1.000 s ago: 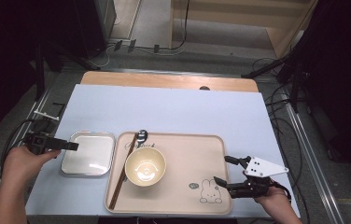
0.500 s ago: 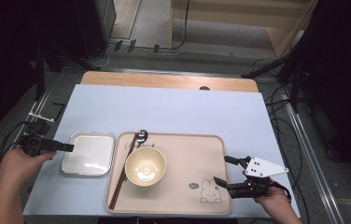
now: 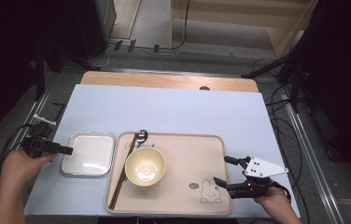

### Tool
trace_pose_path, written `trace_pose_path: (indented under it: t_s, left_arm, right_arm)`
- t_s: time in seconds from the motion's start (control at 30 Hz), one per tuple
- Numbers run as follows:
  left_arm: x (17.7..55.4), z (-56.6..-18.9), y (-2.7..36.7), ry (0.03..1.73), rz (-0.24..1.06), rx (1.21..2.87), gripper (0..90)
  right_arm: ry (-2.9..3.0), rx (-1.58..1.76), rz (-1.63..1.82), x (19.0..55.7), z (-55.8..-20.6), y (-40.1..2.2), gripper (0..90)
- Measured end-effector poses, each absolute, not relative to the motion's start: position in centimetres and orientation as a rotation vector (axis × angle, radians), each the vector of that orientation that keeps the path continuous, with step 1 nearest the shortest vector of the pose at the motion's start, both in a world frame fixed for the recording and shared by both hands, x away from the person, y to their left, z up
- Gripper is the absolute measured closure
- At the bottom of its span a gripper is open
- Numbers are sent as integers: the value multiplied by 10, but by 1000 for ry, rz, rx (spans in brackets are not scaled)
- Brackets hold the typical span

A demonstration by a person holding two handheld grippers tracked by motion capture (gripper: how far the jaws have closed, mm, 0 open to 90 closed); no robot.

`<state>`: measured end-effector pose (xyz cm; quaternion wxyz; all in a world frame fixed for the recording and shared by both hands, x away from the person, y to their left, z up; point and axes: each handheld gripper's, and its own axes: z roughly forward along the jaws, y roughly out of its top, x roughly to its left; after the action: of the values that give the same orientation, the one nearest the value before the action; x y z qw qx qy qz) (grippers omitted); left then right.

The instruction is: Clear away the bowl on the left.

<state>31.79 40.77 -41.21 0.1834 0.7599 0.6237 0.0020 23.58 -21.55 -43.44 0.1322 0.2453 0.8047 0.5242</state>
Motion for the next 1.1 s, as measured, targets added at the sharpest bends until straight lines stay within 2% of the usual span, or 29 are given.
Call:
trace_pose_path:
  t_s: [0.23,0.83,0.93,1.1]
  left_arm:
    - [321,-420,406,1815,-38,2132,609]
    - [327,-422,403,1904,-36,2142,779]
    - [328,-422,403,1909,-68,2129,827]
    - [330,-422,406,1931,-115,2098,849]
  right_arm:
    - [2336,712,1522,236,-434,-215,222]
    - [2324,701,1537,235,-434,-215,231]
    - [2319,694,1546,235,-434,-215,230]
    - [2297,701,1555,236,-433,-215,192]
